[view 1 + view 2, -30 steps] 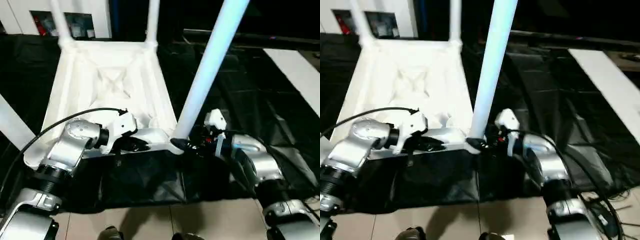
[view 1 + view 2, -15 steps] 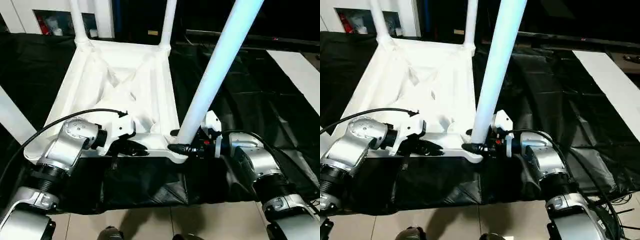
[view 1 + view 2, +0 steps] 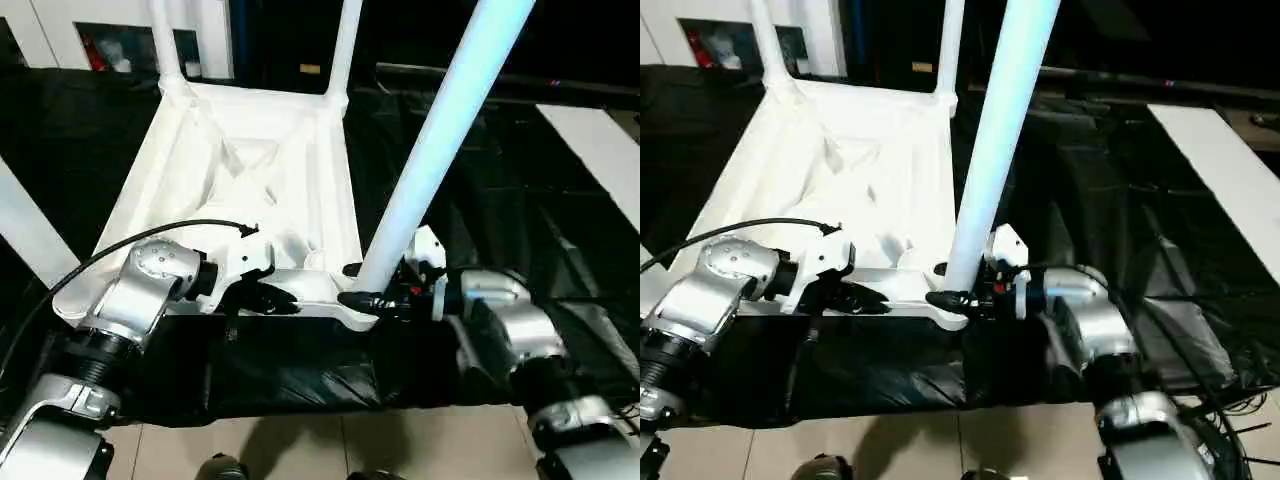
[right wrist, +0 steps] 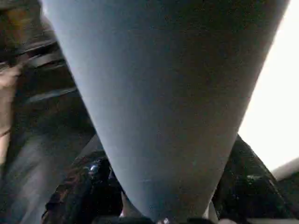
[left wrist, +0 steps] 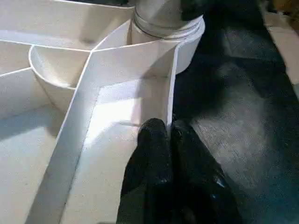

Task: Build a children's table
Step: Rotate leg to tighten

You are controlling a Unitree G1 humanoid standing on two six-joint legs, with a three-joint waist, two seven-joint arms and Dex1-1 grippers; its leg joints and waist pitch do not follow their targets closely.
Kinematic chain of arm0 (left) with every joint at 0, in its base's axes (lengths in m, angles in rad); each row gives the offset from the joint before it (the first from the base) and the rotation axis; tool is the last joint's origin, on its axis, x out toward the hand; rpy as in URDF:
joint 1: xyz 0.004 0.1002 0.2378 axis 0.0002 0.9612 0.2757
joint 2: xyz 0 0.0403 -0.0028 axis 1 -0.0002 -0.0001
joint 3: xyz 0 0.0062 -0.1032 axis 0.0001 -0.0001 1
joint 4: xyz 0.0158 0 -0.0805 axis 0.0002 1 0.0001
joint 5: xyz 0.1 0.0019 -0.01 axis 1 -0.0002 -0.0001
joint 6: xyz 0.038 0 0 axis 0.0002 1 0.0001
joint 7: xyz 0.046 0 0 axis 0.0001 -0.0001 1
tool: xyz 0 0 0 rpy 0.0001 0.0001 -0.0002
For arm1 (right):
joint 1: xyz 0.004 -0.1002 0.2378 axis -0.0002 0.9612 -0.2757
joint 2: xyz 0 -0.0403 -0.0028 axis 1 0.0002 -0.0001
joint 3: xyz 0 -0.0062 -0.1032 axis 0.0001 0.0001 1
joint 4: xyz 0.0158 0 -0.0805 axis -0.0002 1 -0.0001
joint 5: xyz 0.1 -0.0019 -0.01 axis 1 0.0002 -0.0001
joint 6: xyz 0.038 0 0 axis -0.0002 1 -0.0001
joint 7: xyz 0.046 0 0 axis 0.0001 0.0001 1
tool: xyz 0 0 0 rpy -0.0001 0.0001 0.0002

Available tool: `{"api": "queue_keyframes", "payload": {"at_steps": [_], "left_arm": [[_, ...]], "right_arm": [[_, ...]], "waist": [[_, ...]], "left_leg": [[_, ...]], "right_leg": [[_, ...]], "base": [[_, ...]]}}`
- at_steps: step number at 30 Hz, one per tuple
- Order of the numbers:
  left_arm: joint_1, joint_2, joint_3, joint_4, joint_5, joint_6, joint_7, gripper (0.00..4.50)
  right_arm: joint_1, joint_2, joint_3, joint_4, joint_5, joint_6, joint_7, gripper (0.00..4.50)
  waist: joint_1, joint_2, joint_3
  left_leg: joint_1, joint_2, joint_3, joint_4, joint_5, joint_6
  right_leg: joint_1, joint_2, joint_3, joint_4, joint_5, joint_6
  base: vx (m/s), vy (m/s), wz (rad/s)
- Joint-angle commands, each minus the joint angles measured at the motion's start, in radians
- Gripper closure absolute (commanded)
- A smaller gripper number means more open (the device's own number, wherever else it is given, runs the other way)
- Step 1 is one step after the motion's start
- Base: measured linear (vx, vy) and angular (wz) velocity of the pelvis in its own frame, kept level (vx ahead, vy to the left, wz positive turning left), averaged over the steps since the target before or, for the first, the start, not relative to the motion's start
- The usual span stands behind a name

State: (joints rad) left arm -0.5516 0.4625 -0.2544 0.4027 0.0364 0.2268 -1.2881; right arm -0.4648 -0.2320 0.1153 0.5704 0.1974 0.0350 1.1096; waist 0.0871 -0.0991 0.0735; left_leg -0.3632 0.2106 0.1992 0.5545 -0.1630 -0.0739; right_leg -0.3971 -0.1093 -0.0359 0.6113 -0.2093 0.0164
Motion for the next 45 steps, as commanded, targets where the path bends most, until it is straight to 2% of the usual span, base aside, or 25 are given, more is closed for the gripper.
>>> {"api": "queue_keyframes", "payload": {"at_steps": [1, 5, 7, 11, 13, 14, 15, 17, 18, 19, 20, 22, 23, 25, 27, 28, 29, 32, 33, 36, 37, 38, 40, 41, 45], "left_arm": [[0.036, -0.055, -0.017, 0.019, 0.013, 0.061, 0.119, 4.50], [0.057, -0.148, -0.041, -0.025, 0.036, 0.136, 0.223, 4.50], [0.057, -0.169, -0.053, -0.032, 0.044, 0.150, 0.241, 4.50], [0.041, -0.232, -0.080, -0.029, 0.071, 0.188, 0.303, 4.50], [0.037, -0.242, -0.085, -0.026, 0.076, 0.192, 0.311, 4.50], [0.020, -0.272, -0.087, -0.010, 0.085, 0.201, 0.343, 4.50], [0.020, -0.272, -0.087, -0.010, 0.085, 0.201, 0.343, 4.50], [0.010, -0.283, -0.084, -0.004, 0.088, 0.207, 0.357, 4.50], [0.010, -0.283, -0.084, -0.004, 0.088, 0.207, 0.357, 4.50], [0.011, -0.275, -0.080, -0.008, 0.087, 0.204, 0.348, 4.50], [0.014, -0.258, -0.074, -0.016, 0.084, 0.200, 0.333, 4.50], [0.022, -0.231, -0.062, -0.026, 0.075, 0.190, 0.308, 4.50], [0.023, -0.228, -0.061, -0.027, 0.073, 0.188, 0.305, 4.50], [0.035, -0.191, -0.043, -0.034, 0.054, 0.157, 0.263, 4.50], [0.039, -0.176, -0.036, -0.035, 0.048, 0.140, 0.245, 4.50], [0.042, -0.161, -0.030, -0.036, 0.041, 0.127, 0.225, 4.50], [0.045, -0.137, -0.025, -0.035, 0.030, 0.102, 0.190, 4.50], [0.048, -0.103, -0.022, -0.031, 0.019, 0.076, 0.147, 4.50], [0.053, -0.074, -0.023, -0.029, 0.014, 0.051, 0.107, 4.50], [0.062, -0.050, -0.022, -0.034, 0.000, 0.025, 0.053, 4.50], [0.064, -0.043, -0.021, -0.036, -0.006, 0.017, 0.034, 4.50], [0.065, -0.036, -0.020, -0.037, -0.010, 0.013, 0.019, 4.50], [0.062, -0.023, -0.023, -0.033, -0.014, 0.008, -0.006, 4.50], [0.058, -0.013, -0.024, -0.029, -0.020, 0.003, -0.025, 4.50], [0.052, -0.005, -0.026, -0.023, -0.026, 0.001, -0.042, 4.50]], "right_arm": [[0.053, 0.048, 0.033, 0.047, -0.036, 0.068, -0.086, 2.46], [0.083, 0.178, -0.015, 0.065, -0.055, 0.083, -0.368, 2.49], [0.080, 0.209, -0.022, 0.079, -0.063, 0.075, -0.428, 2.50], [0.031, 0.310, -0.023, 0.157, -0.090, 0.033, -0.593, 2.52], [0.017, 0.329, -0.025, 0.174, -0.092, 0.027, -0.619, 2.52], [-0.039, 0.384, -0.028, 0.219, -0.098, 0.020, -0.693, 2.52], [-0.039, 0.384, -0.028, 0.219, -0.098, 0.020, -0.693, 2.52], [-0.071, 0.410, -0.020, 0.232, -0.110, 0.004, -0.703, 2.52], [-0.071, 0.410, -0.020, 0.232, -0.110, 0.004, -0.703, 2.52], [-0.070, 0.405, -0.022, 0.222, -0.109, -0.010, -0.681, 2.17], [-0.067, 0.391, -0.028, 0.207, -0.104, -0.026, -0.646, 1.97], [-0.056, 0.359, -0.039, 0.183, -0.087, -0.038, -0.581, 1.76], [-0.055, 0.354, -0.039, 0.180, -0.084, -0.039, -0.572, 1.65], [-0.042, 0.293, -0.036, 0.156, -0.077, -0.056, -0.473, 1.54], [-0.040, 0.262, -0.031, 0.154, -0.078, -0.071, -0.435, 1.41], [-0.039, 0.234, -0.028, 0.151, -0.076, -0.084, -0.395, 1.41], [-0.036, 0.193, -0.023, 0.134, -0.061, -0.085, -0.318, 1.41], [-0.033, 0.138, -0.013, 0.113, -0.039, -0.083, -0.201, 1.41], [-0.029, 0.086, 0.010, 0.088, -0.031, -0.083, -0.094, 1.41], [-0.030, 0.041, 0.030, 0.078, -0.042, -0.115, -0.025, 1.41], [-0.031, 0.030, 0.032, 0.076, -0.046, -0.124, -0.004, 1.41], [-0.034, 0.016, 0.032, 0.070, -0.041, -0.117, 0.025, 1.41], [-0.040, -0.004, 0.029, 0.061, -0.026, -0.089, 0.083, 1.55], [-0.046, -0.017, 0.028, 0.061, -0.019, -0.074, 0.124, 1.55], [-0.051, -0.030, 0.034, 0.062, -0.013, -0.050, 0.167, 1.89]], "waist": [[-0.005, 0.010, -0.035], [-0.021, 0.006, -0.029], [-0.038, 0.003, -0.028], [-0.065, 0.015, -0.030], [-0.071, 0.022, -0.025], [-0.077, 0.027, -0.025], [-0.081, 0.025, -0.025], [-0.091, 0.037, -0.023], [-0.095, 0.038, -0.022], [-0.094, 0.037, -0.020], [-0.093, 0.032, -0.020], [-0.091, 0.028, -0.020], [-0.087, 0.027, -0.023], [-0.083, 0.026, -0.025], [-0.074, 0.018, -0.030], [-0.068, 0.013, -0.038], [-0.062, 0.014, -0.036], [-0.048, 0.002, -0.040], [-0.043, 0.005, -0.039], [-0.034, 0.005, -0.041], [-0.034, 0.006, -0.046], [-0.028, 0.002, -0.053], [-0.020, 0.001, -0.052], [-0.019, -0.004, -0.053], [-0.012, -0.001, -0.051]], "left_leg": [[0.014, 0.025, -0.007, -0.074, -0.302, -0.010], [0.017, 0.023, -0.027, -0.087, -0.456, -0.058], [0.026, 0.018, -0.041, -0.086, -0.541, -0.066], [0.019, 0.014, -0.059, -0.099, -0.606, -0.076], [0.030, 0.013, -0.064, -0.100, -0.676, -0.078], [0.035, 0.012, -0.068, -0.103, -0.717, -0.083], [0.033, 0.012, -0.072, -0.106, -0.732, -0.085], [0.036, 0.015, -0.079, -0.115, -0.797, -0.088], [0.033, 0.015, -0.082, -0.119, -0.811, -0.088], [0.031, 0.015, -0.082, -0.123, -0.822, -0.084], [0.040, 0.013, -0.079, -0.117, -0.819, -0.075], [0.043, 0.010, -0.077, -0.112, -0.788, -0.064], [0.032, 0.009, -0.077, -0.109, -0.717, -0.052], [0.028, 0.010, -0.074, -0.110, -0.672, -0.046], [0.019, 0.015, -0.063, -0.107, -0.571, -0.028], [0.006, 0.015, -0.054, -0.104, -0.457, -0.007], [0.006, 0.015, -0.042, -0.099, -0.381, 0.018], [0.007, 0.014, -0.027, -0.086, -0.324, 0.060], [0.015, 0.018, -0.020, -0.083, -0.312, 0.065], [0.017, 0.019, -0.009, -0.072, -0.268, 0.083], [0.013, 0.019, -0.009, -0.070, -0.239, 0.083], [0.009, 0.019, -0.001, -0.061, -0.119, 0.091], [0.005, 0.014, 0.005, -0.053, -0.066, 0.105], [0.007, 0.013, 0.009, -0.048, -0.065, 0.115], [0.011, 0.017, 0.008, -0.051, -0.072, 0.109]], "right_leg": [[0.018, -0.029, 0.030, -0.083, -0.284, -0.193], [0.006, -0.036, 0.028, -0.110, -0.541, -0.100], [0.000, -0.040, 0.017, -0.131, -0.680, -0.052], [0.009, -0.033, 0.003, -0.136, -0.613, -0.063], [0.000, -0.028, -0.003, -0.145, -0.627, -0.058], [-0.002, -0.026, -0.009, -0.147, -0.621, -0.060], [0.004, -0.024, -0.016, -0.148, -0.617, -0.057], [0.012, -0.022, -0.030, -0.149, -0.553, -0.068], [0.017, -0.021, -0.035, -0.148, -0.538, -0.070], [0.020, -0.022, -0.037, -0.149, -0.528, -0.070], [0.015, -0.027, -0.035, -0.155, -0.546, -0.069], [0.012, -0.036, -0.029, -0.163, -0.574, -0.069], [0.017, -0.048, -0.018, -0.163, -0.586, -0.069], [0.017, -0.050, -0.011, -0.160, -0.558, -0.077], [0.018, -0.047, 0.002, -0.143, -0.449, -0.113], [0.028, -0.046, 0.010, -0.126, -0.347, -0.141], [0.024, -0.041, 0.015, -0.118, -0.264, -0.163], [0.023, -0.035, 0.024, -0.111, -0.276, -0.165], [0.010, -0.034, 0.030, -0.111, -0.276, -0.177], [0.007, -0.030, 0.032, -0.101, -0.228, -0.206], [0.014, -0.030, 0.030, -0.093, -0.197, -0.216], [0.023, -0.022, 0.028, -0.070, -0.038, -0.245], [0.028, -0.015, 0.030, -0.058, 0.066, -0.262], [0.030, -0.012, 0.030, -0.054, 0.091, -0.270], [0.031, -0.013, 0.027, -0.053, 0.051, -0.274]], "base": [[0.000, 0.000, 0.00], [-0.014, 0.003, -0.02], [-0.062, 0.015, -0.08], [-0.026, 0.015, -0.05], [0.000, 0.000, 0.00], [0.000, 0.000, 0.00], [0.000, 0.000, 0.00], [0.000, 0.000, 0.00], [0.000, 0.000, 0.00], [0.000, 0.000, 0.00], [0.000, 0.000, 0.00], [0.000, 0.000, 0.00], [0.000, 0.000, 0.00], [0.000, 0.000, 0.00], [0.000, 0.000, 0.00], [0.051, -0.015, 0.00], [0.000, 0.000, 0.00], [0.038, -0.040, 0.03], [0.063, -0.066, 0.07], [0.079, -0.076, 0.11], [0.086, -0.082, 0.06], [0.081, -0.071, -0.04], [0.077, -0.064, -0.04], [0.057, -0.040, 0.00], [0.014, -0.010, 0.00]]}}
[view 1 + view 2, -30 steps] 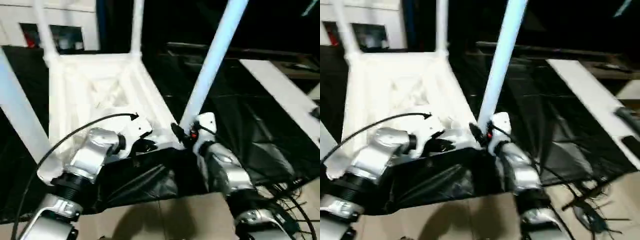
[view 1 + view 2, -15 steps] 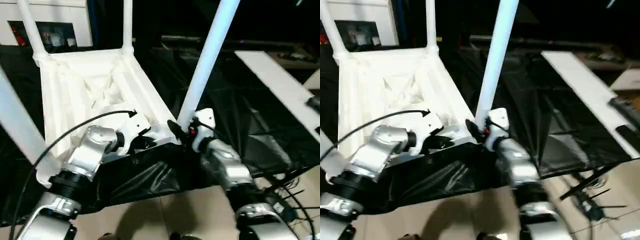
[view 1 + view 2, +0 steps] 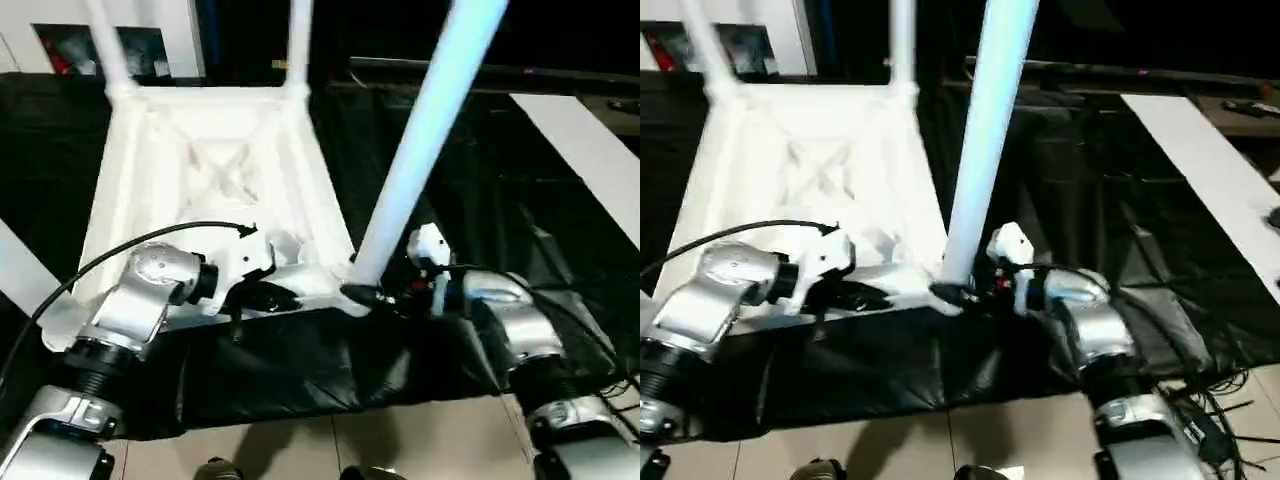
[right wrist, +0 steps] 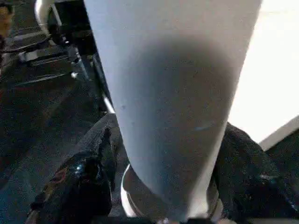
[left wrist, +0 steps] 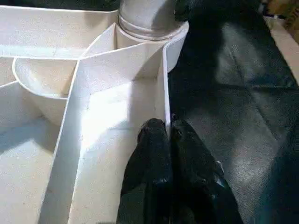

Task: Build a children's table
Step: Rotate leg to tighten

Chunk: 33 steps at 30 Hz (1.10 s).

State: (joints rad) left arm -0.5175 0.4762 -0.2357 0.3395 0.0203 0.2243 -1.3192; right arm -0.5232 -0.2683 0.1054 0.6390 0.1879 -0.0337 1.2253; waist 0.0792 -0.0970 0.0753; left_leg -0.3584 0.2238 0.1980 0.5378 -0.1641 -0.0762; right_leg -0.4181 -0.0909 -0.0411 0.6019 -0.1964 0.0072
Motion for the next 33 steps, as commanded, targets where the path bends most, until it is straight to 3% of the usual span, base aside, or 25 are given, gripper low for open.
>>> {"api": "queue_keyframes", "payload": {"at_steps": [1, 6, 10, 19, 22, 24, 25, 27, 28, 32, 33], "left_arm": [[0.011, -0.011, -0.048, 0.050, -0.010, -0.007, -0.024, 4.50], [-0.004, 0.006, -0.055, 0.073, -0.020, -0.025, -0.058, 4.50], [-0.007, 0.014, -0.053, 0.079, -0.022, -0.031, -0.079, 4.50], [-0.016, 0.019, -0.054, 0.107, -0.005, -0.031, -0.041, 4.50], [-0.013, 0.004, -0.046, 0.103, 0.004, -0.012, 0.010, 4.50], [-0.007, -0.012, -0.039, 0.087, 0.003, 0.011, 0.039, 4.50], [0.001, -0.029, -0.037, 0.075, 0.012, 0.026, 0.077, 4.50], [0.008, -0.047, -0.037, 0.063, 0.019, 0.041, 0.110, 4.50], [0.013, -0.058, -0.038, 0.053, 0.023, 0.053, 0.130, 4.50], [0.036, -0.121, -0.056, -0.005, 0.043, 0.117, 0.221, 4.50], [0.037, -0.135, -0.062, -0.009, 0.054, 0.125, 0.242, 4.50]], "right_arm": [[0.003, -0.004, 0.054, -0.003, -0.001, 0.028, 0.080, 1.92], [-0.001, -0.034, 0.085, 0.001, 0.012, 0.068, 0.166, 2.27], [0.001, -0.043, 0.098, 0.004, 0.007, 0.084, 0.214, 2.40], [0.048, -0.039, 0.105, -0.022, 0.025, 0.143, 0.214, 2.42], [0.065, -0.017, 0.084, -0.025, 0.035, 0.147, 0.156, 2.42], [0.074, 0.010, 0.058, -0.021, 0.040, 0.158, 0.087, 2.42], [0.081, 0.043, 0.028, -0.008, 0.036, 0.134, -0.007, 2.42], [0.086, 0.071, 0.007, 0.005, 0.026, 0.126, -0.094, 2.42], [0.090, 0.087, -0.003, 0.011, 0.020, 0.119, -0.139, 2.43], [0.109, 0.188, -0.064, 0.028, 0.008, 0.102, -0.397, 2.46], [0.108, 0.210, -0.078, 0.035, 0.004, 0.093, -0.457, 2.46]], "waist": [[-0.004, -0.003, -0.053], [0.004, 0.003, -0.047], [0.004, 0.002, -0.046], [0.010, -0.001, -0.051], [0.010, -0.001, -0.049], [0.010, -0.001, -0.046], [0.006, -0.003, -0.038], [0.001, -0.003, -0.035], [-0.006, -0.003, -0.035], [-0.029, -0.008, -0.030], [-0.034, -0.005, -0.032]], "left_leg": [[0.008, 0.006, 0.008, -0.036, -0.090, 0.100], [0.011, 0.012, 0.007, -0.040, -0.181, 0.044], [0.011, 0.012, 0.004, -0.041, -0.211, 0.025], [0.012, 0.010, 0.007, -0.035, -0.152, 0.043], [0.011, 0.011, 0.005, -0.038, -0.176, 0.035], [0.010, 0.011, 0.004, -0.041, -0.203, 0.024], [0.012, 0.012, -0.001, -0.049, -0.274, 0.001], [0.017, 0.013, -0.009, -0.055, -0.344, -0.026], [0.012, 0.013, -0.015, -0.059, -0.358, -0.039], [0.010, 0.009, -0.030, -0.064, -0.424, -0.053], [0.011, 0.008, -0.033, -0.064, -0.428, -0.052]], "right_leg": [[0.051, -0.033, 0.032, -0.046, 0.001, -0.261], [0.044, -0.033, 0.033, -0.054, -0.130, -0.238], [0.041, -0.037, 0.035, -0.059, -0.188, -0.219], [0.045, -0.034, 0.034, -0.049, -0.106, -0.233], [0.044, -0.037, 0.035, -0.053, -0.140, -0.230], [0.042, -0.039, 0.035, -0.059, -0.185, -0.221], [0.038, -0.042, 0.036, -0.072, -0.304, -0.191], [0.032, -0.047, 0.037, -0.085, -0.436, -0.153], [0.033, -0.048, 0.035, -0.088, -0.477, -0.132], [0.024, -0.051, 0.029, -0.109, -0.636, -0.067], [0.024, -0.051, 0.028, -0.112, -0.636, -0.062]], "base": [[0.000, 0.000, 0.00], [0.000, 0.000, 0.00], [0.000, 0.000, 0.00], [0.000, 0.000, 0.00], [0.000, 0.000, 0.00], [0.000, 0.000, 0.00], [0.000, 0.000, 0.00], [0.000, 0.000, 0.00], [0.000, 0.000, 0.00], [-0.028, 0.000, -0.04], [0.000, 0.000, 0.00]]}}
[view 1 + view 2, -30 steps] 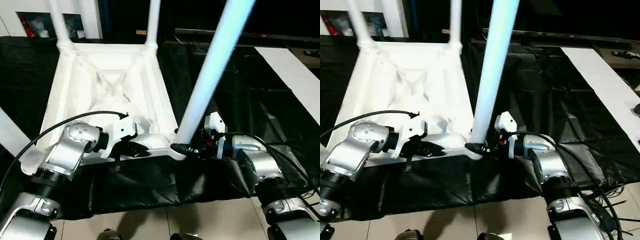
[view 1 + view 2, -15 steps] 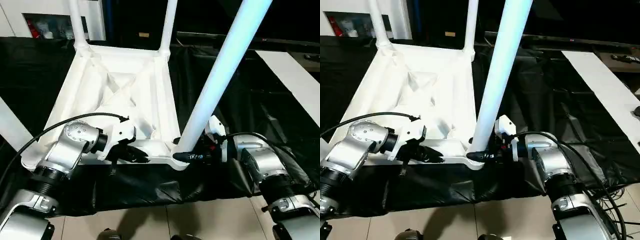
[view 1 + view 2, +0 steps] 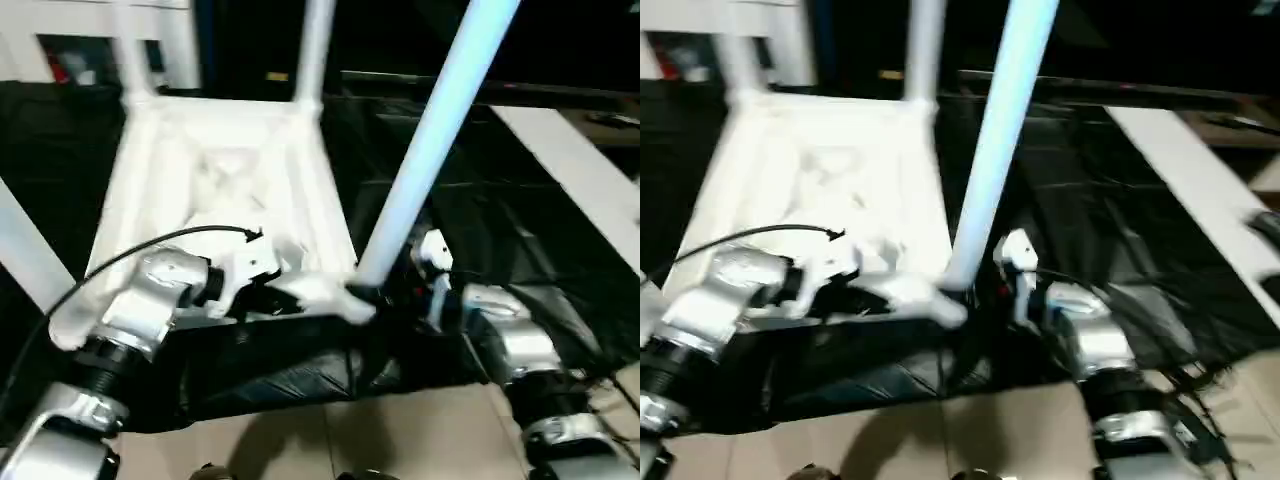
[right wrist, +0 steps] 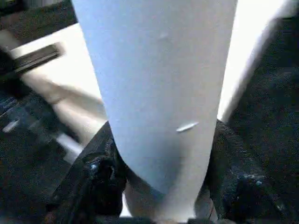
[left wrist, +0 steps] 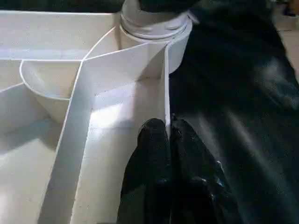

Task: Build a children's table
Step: Rotate leg to tighten

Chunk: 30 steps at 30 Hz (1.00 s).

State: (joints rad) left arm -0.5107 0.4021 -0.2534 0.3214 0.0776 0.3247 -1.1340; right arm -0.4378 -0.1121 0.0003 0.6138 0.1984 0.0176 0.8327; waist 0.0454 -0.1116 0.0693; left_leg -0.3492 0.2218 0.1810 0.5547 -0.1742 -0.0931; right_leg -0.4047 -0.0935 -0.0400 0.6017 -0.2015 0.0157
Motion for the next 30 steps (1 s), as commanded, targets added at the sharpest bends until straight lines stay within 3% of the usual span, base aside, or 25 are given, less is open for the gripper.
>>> {"api": "queue_keyframes", "payload": {"at_steps": [1, 2, 4, 6, 7, 8, 9, 12, 13, 16, 17, 18, 19, 21, 23, 24, 25, 26, 27, 28, 30], "left_arm": [[0.030, -0.075, -0.049, 0.006, 0.010, 0.033, 0.085, 4.50], [0.030, -0.084, -0.053, 0.004, 0.018, 0.038, 0.101, 4.50], [0.027, -0.126, -0.068, -0.005, 0.046, 0.067, 0.168, 4.50], [0.019, -0.185, -0.071, -0.012, 0.061, 0.111, 0.240, 4.50], [0.016, -0.197, -0.072, -0.013, 0.067, 0.119, 0.256, 4.50], [0.015, -0.201, -0.073, -0.014, 0.071, 0.121, 0.261, 4.50], [0.010, -0.211, -0.078, -0.012, 0.079, 0.128, 0.274, 4.50], [0.006, -0.218, -0.080, -0.013, 0.082, 0.134, 0.285, 4.50], [0.007, -0.216, -0.081, -0.015, 0.081, 0.133, 0.284, 4.50], [0.012, -0.200, -0.075, -0.018, 0.078, 0.122, 0.271, 4.50], [0.015, -0.193, -0.071, -0.015, 0.077, 0.113, 0.264, 4.50], [0.018, -0.185, -0.067, -0.014, 0.075, 0.100, 0.256, 4.50], [0.019, -0.172, -0.059, -0.010, 0.069, 0.086, 0.244, 4.50], [0.018, -0.147, -0.048, 0.007, 0.058, 0.033, 0.218, 4.50], [0.014, -0.116, -0.038, 0.034, 0.046, -0.033, 0.186, 4.50], [0.015, -0.099, -0.035, 0.046, 0.037, -0.075, 0.158, 4.50], [0.015, -0.087, -0.029, 0.056, 0.032, -0.093, 0.144, 4.50], [0.016, -0.075, -0.027, 0.062, 0.028, -0.112, 0.128, 4.50], [0.020, -0.042, -0.025, 0.075, 0.016, -0.168, 0.075, 4.50], [0.025, -0.024, -0.018, 0.076, 0.003, -0.194, 0.043, 4.50], [0.029, -0.013, -0.013, 0.076, -0.006, -0.210, 0.022, 4.50]], "right_arm": [[0.020, 0.078, 0.015, 0.072, -0.011, 0.040, -0.128, 2.46], [0.018, 0.093, 0.013, 0.081, -0.018, 0.033, -0.161, 2.47], [-0.003, 0.151, 0.019, 0.132, -0.064, -0.004, -0.292, 2.49], [-0.059, 0.223, 0.016, 0.209, -0.096, -0.036, -0.439, 2.50], [-0.077, 0.241, 0.014, 0.228, -0.100, -0.042, -0.471, 2.51], [-0.084, 0.247, 0.013, 0.235, -0.101, -0.044, -0.481, 2.52], [-0.124, 0.274, 0.003, 0.271, -0.108, -0.055, -0.552, 2.52], [-0.162, 0.298, -0.004, 0.305, -0.117, -0.074, -0.605, 2.52], [-0.169, 0.302, -0.001, 0.309, -0.116, -0.083, -0.592, 1.97], [-0.175, 0.302, -0.007, 0.308, -0.112, -0.106, -0.576, 1.84], [-0.178, 0.302, -0.015, 0.311, -0.109, -0.113, -0.573, 1.64], [-0.183, 0.298, -0.022, 0.319, -0.111, -0.127, -0.572, 1.49], [-0.183, 0.288, -0.026, 0.313, -0.111, -0.142, -0.556, 1.49], [-0.159, 0.259, -0.008, 0.268, -0.119, -0.161, -0.512, 1.21], [-0.098, 0.214, 0.029, 0.170, -0.116, -0.156, -0.418, 1.11], [-0.058, 0.187, 0.046, 0.106, -0.103, -0.141, -0.358, 1.11], [-0.017, 0.157, 0.060, 0.042, -0.085, -0.121, -0.302, 1.11], [0.014, 0.133, 0.069, -0.007, -0.068, -0.105, -0.261, 1.11], [0.104, 0.060, 0.093, -0.151, -0.013, -0.057, -0.145, 1.11], [0.169, -0.008, 0.108, -0.255, 0.031, -0.028, -0.059, 1.11], [0.208, -0.051, 0.117, -0.319, 0.059, -0.011, -0.006, 1.11]], "waist": [[-0.003, 0.008, -0.026], [-0.006, 0.014, -0.026], [-0.017, 0.015, -0.022], [-0.025, 0.016, -0.021], [-0.035, 0.022, -0.023], [-0.041, 0.023, -0.024], [-0.043, 0.028, -0.025], [-0.048, 0.026, -0.021], [-0.049, 0.030, -0.020], [-0.050, 0.032, -0.023], [-0.047, 0.039, -0.036], [-0.045, 0.039, -0.034], [-0.041, 0.044, -0.042], [-0.036, 0.049, -0.050], [-0.031, 0.043, -0.052], [-0.024, 0.050, -0.054], [-0.017, 0.058, -0.054], [-0.007, 0.054, -0.055], [0.002, 0.054, -0.056], [0.018, 0.059, -0.058], [0.030, 0.056, -0.061]], "left_leg": [[0.000, 0.010, -0.017, -0.083, -0.414, -0.037], [-0.001, 0.008, -0.021, -0.087, -0.420, -0.039], [0.000, 0.007, -0.024, -0.089, -0.462, -0.048], [0.001, 0.004, -0.030, -0.091, -0.500, -0.055], [0.002, 0.001, -0.042, -0.093, -0.551, -0.060], [0.001, 0.000, -0.047, -0.095, -0.567, -0.055], [0.003, 0.000, -0.047, -0.095, -0.580, -0.049], [0.007, -0.002, -0.047, -0.095, -0.610, -0.041], [0.011, -0.003, -0.048, -0.095, -0.629, -0.039], [0.006, -0.002, -0.049, -0.097, -0.626, -0.037], [0.004, 0.001, -0.047, -0.096, -0.589, -0.036], [0.003, 0.001, -0.046, -0.097, -0.581, -0.036], [0.007, 0.002, -0.041, -0.094, -0.565, -0.036], [0.004, 0.003, -0.037, -0.093, -0.527, -0.033], [0.000, 0.001, -0.028, -0.090, -0.473, -0.021], [0.003, 0.000, -0.023, -0.087, -0.441, -0.009], [0.003, 0.000, -0.018, -0.085, -0.421, 0.003], [0.008, 0.002, -0.012, -0.080, -0.413, 0.014], [0.012, -0.001, -0.009, -0.078, -0.397, 0.026], [0.022, 0.006, -0.002, -0.075, -0.390, 0.045], [0.016, 0.009, 0.008, -0.071, -0.362, 0.054]], "right_leg": [[0.010, -0.048, 0.027, -0.112, -0.618, -0.072], [0.013, -0.045, 0.023, -0.112, -0.596, -0.076], [0.005, -0.042, 0.022, -0.114, -0.596, -0.078], [0.006, -0.041, 0.015, -0.117, -0.629, -0.067], [0.010, -0.042, 0.007, -0.123, -0.652, -0.055], [0.013, -0.040, 0.005, -0.126, -0.612, -0.060], [0.011, -0.039, 0.006, -0.126, -0.566, -0.073], [0.006, -0.037, 0.003, -0.130, -0.578, -0.075], [0.004, -0.039, 0.001, -0.137, -0.602, -0.068], [0.011, -0.042, 0.000, -0.137, -0.577, -0.072], [0.018, -0.045, 0.004, -0.129, -0.505, -0.098], [0.017, -0.043, 0.004, -0.126, -0.485, -0.105], [0.015, -0.044, 0.008, -0.123, -0.443, -0.124], [0.022, -0.042, 0.011, -0.114, -0.374, -0.150], [0.027, -0.040, 0.015, -0.109, -0.329, -0.160], [0.026, -0.039, 0.019, -0.108, -0.320, -0.162], [0.027, -0.038, 0.024, -0.106, -0.315, -0.160], [0.021, -0.036, 0.029, -0.107, -0.318, -0.156], [0.025, -0.031, 0.029, -0.109, -0.310, -0.151], [0.019, -0.028, 0.032, -0.107, -0.294, -0.155], [0.018, -0.027, 0.038, -0.098, -0.249, -0.180]], "base": [[0.000, 0.000, 0.00], [0.000, 0.000, 0.00], [0.000, 0.000, 0.00], [0.000, 0.000, 0.00], [0.000, 0.000, 0.00], [0.000, 0.000, 0.00], [0.000, 0.000, 0.00], [0.000, 0.000, 0.00], [0.000, 0.000, 0.00], [0.000, 0.000, 0.00], [0.000, 0.000, 0.00], [0.000, 0.000, 0.00], [0.000, 0.000, 0.00], [0.000, 0.000, 0.00], [0.000, 0.000, 0.00], [0.000, 0.000, 0.00], [0.000, 0.000, 0.00], [0.000, 0.000, 0.00], [0.000, 0.000, 0.00], [0.057, -0.050, 0.19], [0.075, -0.055, 0.23]]}}
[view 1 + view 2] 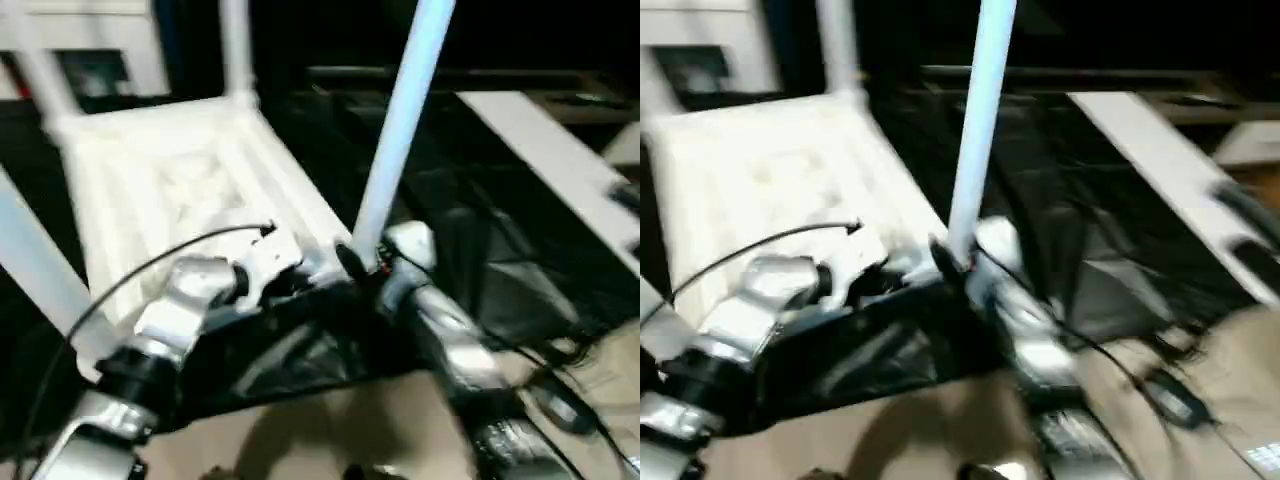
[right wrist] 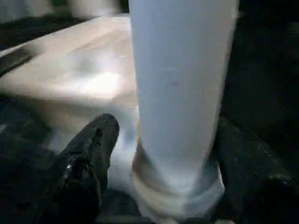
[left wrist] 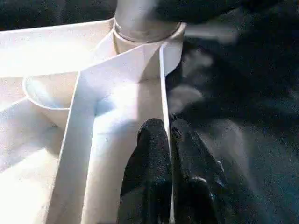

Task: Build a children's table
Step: Rotate leg to tighten

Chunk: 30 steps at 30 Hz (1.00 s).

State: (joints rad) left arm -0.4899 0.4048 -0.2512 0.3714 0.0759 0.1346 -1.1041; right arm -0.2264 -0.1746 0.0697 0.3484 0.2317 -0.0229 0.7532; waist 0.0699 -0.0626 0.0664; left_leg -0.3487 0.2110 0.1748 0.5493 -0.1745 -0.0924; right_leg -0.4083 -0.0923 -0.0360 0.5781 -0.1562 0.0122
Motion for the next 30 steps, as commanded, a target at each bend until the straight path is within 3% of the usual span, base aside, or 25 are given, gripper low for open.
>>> {"api": "queue_keyframes", "payload": {"at_steps": [1, 2, 3, 5, 6, 9, 11, 12, 13, 15, 16, 18, 20, 21, 22, 23, 25, 26, 27, 29, 30], "left_arm": [[0.020, 0.001, -0.001, 0.016, -0.030, -0.020, -0.049, 4.50], [0.028, 0.013, 0.000, 0.008, -0.044, -0.031, -0.077, 4.50], [0.033, 0.019, 0.002, 0.004, -0.054, -0.033, -0.091, 4.50], [0.044, 0.033, 0.005, -0.006, -0.075, -0.041, -0.121, 4.50], [0.061, 0.056, -0.001, -0.017, -0.097, -0.040, -0.167, 4.50], [0.074, 0.073, -0.004, -0.024, -0.111, -0.036, -0.195, 4.50], [0.085, 0.084, -0.001, -0.030, -0.123, -0.046, -0.210, 4.50], [0.099, 0.096, 0.002, -0.045, -0.136, -0.035, -0.234, 4.50], [0.107, 0.103, 0.003, -0.056, -0.142, -0.034, -0.245, 4.50], [0.120, 0.111, 0.004, -0.072, -0.145, -0.040, -0.250, 4.50], [0.130, 0.117, 0.004, -0.086, -0.140, -0.052, -0.240, 4.50], [0.143, 0.116, 0.016, -0.103, -0.142, -0.066, -0.208, 4.50], [0.164, 0.113, 0.035, -0.138, -0.172, -0.046, -0.196, 3.95], [0.181, 0.113, 0.046, -0.168, -0.189, -0.029, -0.190, 3.95], [0.192, 0.112, 0.052, -0.186, -0.200, -0.020, -0.186, 3.95], [0.209, 0.108, 0.067, -0.219, -0.212, -0.009, -0.167, 3.84], [0.260, 0.071, 0.120, -0.298, -0.225, -0.023, -0.070, 3.54], [0.263, 0.069, 0.123, -0.301, -0.226, -0.025, -0.065, 3.54], [0.285, 0.049, 0.150, -0.334, -0.221, -0.011, -0.007, 3.52], [0.344, -0.046, 0.246, -0.405, -0.168, 0.019, 0.234, 3.40], [0.387, -0.140, 0.320, -0.451, -0.157, 0.083, 0.406, 3.23]], "right_arm": [[0.074, -0.083, 0.047, -0.180, 0.115, 0.092, 0.193, 1.11], [0.106, -0.130, 0.034, -0.230, 0.154, 0.124, 0.240, 1.11], [0.123, -0.158, 0.018, -0.254, 0.170, 0.136, 0.264, 1.11], [0.153, -0.214, -0.019, -0.295, 0.198, 0.162, 0.306, 1.11], [0.178, -0.275, -0.075, -0.331, 0.232, 0.211, 0.343, 1.11], [0.189, -0.315, -0.121, -0.348, 0.257, 0.239, 0.349, 1.11], [0.193, -0.348, -0.165, -0.351, 0.270, 0.247, 0.336, 1.11], [0.197, -0.365, -0.193, -0.358, 0.280, 0.256, 0.314, 1.11], [0.197, -0.367, -0.203, -0.363, 0.277, 0.260, 0.288, 1.11], [0.198, -0.366, -0.210, -0.367, 0.265, 0.265, 0.250, 1.11], [0.200, -0.363, -0.206, -0.367, 0.239, 0.261, 0.215, 1.11], [0.209, -0.357, -0.197, -0.378, 0.225, 0.265, 0.190, 1.11], [0.212, -0.330, -0.195, -0.379, 0.204, 0.274, 0.134, 1.05], [0.210, -0.311, -0.198, -0.372, 0.197, 0.285, 0.104, 1.05], [0.210, -0.300, -0.201, -0.368, 0.197, 0.294, 0.090, 0.80], [0.209, -0.286, -0.204, -0.359, 0.177, 0.286, 0.055, 0.73], [0.228, -0.255, -0.207, -0.368, 0.142, 0.288, -0.025, 0.68], [0.229, -0.254, -0.207, -0.369, 0.141, 0.289, -0.029, 0.68], [0.239, -0.242, -0.207, -0.386, 0.136, 0.285, -0.049, 0.55], [0.257, -0.197, -0.218, -0.424, 0.095, 0.259, -0.155, 0.34], [0.266, -0.177, -0.206, -0.442, 0.059, 0.276, -0.222, 0.31]], "waist": [[0.007, 0.016, -0.060], [0.016, 0.024, -0.069], [0.018, 0.019, -0.069], [0.021, 0.022, -0.074], [0.023, 0.030, -0.075], [0.024, 0.027, -0.076], [0.024, 0.023, -0.074], [0.023, 0.016, -0.072], [0.025, 0.020, -0.072], [0.022, 0.018, -0.069], [0.021, 0.007, -0.068], [0.023, 0.002, -0.068], [0.022, -0.004, -0.067], [0.020, -0.007, -0.068], [0.019, -0.004, -0.071], [0.022, 0.001, -0.076], [0.021, 0.010, -0.076], [0.020, 0.001, -0.074], [0.022, 0.011, -0.076], [0.017, 0.013, -0.073], [0.016, 0.017, -0.070]], "left_leg": [[0.006, 0.017, 0.012, -0.067, -0.336, 0.049], [0.000, 0.018, 0.011, -0.059, -0.268, 0.057], [-0.002, 0.017, 0.013, -0.057, -0.244, 0.067], [-0.011, 0.014, 0.012, -0.052, -0.178, 0.081], [-0.009, 0.013, 0.012, -0.049, -0.169, 0.079], [-0.008, 0.012, 0.015, -0.045, -0.149, 0.082], [-0.004, 0.014, 0.016, -0.047, -0.176, 0.072], [-0.004, 0.015, 0.016, -0.048, -0.190, 0.066], [-0.002, 0.016, 0.014, -0.049, -0.197, 0.061], [-0.001, 0.015, 0.015, -0.052, -0.228, 0.046], [-0.001, 0.016, 0.015, -0.052, -0.235, 0.038], [-0.001, 0.016, 0.015, -0.051, -0.239, 0.033], [-0.005, 0.015, 0.015, -0.050, -0.231, 0.035], [-0.007, 0.015, 0.014, -0.049, -0.227, 0.033], [-0.010, 0.013, 0.014, -0.049, -0.211, 0.028], [-0.003, 0.017, 0.015, -0.046, -0.194, 0.024], [-0.004, 0.017, 0.015, -0.046, -0.180, 0.024], [-0.006, 0.016, 0.018, -0.043, -0.189, 0.027], [-0.004, 0.017, 0.017, -0.042, -0.196, 0.026], [-0.010, 0.021, 0.017, -0.042, -0.218, 0.017], [-0.007, 0.019, 0.018, -0.044, -0.255, 0.013]], "right_leg": [[0.034, -0.027, 0.032, -0.070, -0.271, -0.186], [0.042, -0.029, 0.031, -0.053, -0.188, -0.200], [0.045, -0.027, 0.029, -0.053, -0.149, -0.205], [0.053, -0.028, 0.025, -0.041, -0.082, -0.222], [0.053, -0.027, 0.025, -0.039, -0.077, -0.227], [0.052, -0.024, 0.025, -0.037, -0.054, -0.245], [0.050, -0.026, 0.023, -0.042, -0.123, -0.240], [0.049, -0.026, 0.023, -0.045, -0.163, -0.230], [0.048, -0.028, 0.023, -0.045, -0.183, -0.226], [0.043, -0.028, 0.023, -0.053, -0.269, -0.196], [0.042, -0.030, 0.023, -0.055, -0.302, -0.181], [0.040, -0.032, 0.023, -0.057, -0.343, -0.158], [0.039, -0.030, 0.024, -0.055, -0.342, -0.146], [0.038, -0.031, 0.024, -0.053, -0.344, -0.142], [0.040, -0.030, 0.023, -0.048, -0.329, -0.145], [0.038, -0.031, 0.025, -0.043, -0.279, -0.159], [0.037, -0.026, 0.023, -0.037, -0.214, -0.177], [0.038, -0.021, 0.021, -0.038, -0.171, -0.191], [0.039, -0.022, 0.022, -0.034, -0.163, -0.194], [0.042, -0.022, 0.021, -0.038, -0.149, -0.198], [0.040, -0.020, 0.019, -0.048, -0.204, -0.183]], "base": [[0.075, -0.045, 0.12], [0.069, -0.029, 0.00], [0.069, -0.029, 0.00], [0.028, -0.007, -0.02], [0.000, 0.000, 0.00], [0.000, 0.000, 0.00], [0.000, 0.000, 0.00], [0.000, 0.000, 0.00], [0.000, 0.000, 0.00], [0.000, 0.000, 0.00], [0.000, 0.000, 0.00], [0.000, 0.000, 0.00], [0.000, 0.000, 0.00], [0.000, 0.000, 0.00], [0.000, 0.000, 0.00], [0.000, 0.000, 0.00], [0.000, 0.000, 0.00], [0.000, 0.000, 0.00], [0.000, 0.000, 0.00], [0.000, 0.000, 0.00], [0.000, 0.000, 0.00]]}}
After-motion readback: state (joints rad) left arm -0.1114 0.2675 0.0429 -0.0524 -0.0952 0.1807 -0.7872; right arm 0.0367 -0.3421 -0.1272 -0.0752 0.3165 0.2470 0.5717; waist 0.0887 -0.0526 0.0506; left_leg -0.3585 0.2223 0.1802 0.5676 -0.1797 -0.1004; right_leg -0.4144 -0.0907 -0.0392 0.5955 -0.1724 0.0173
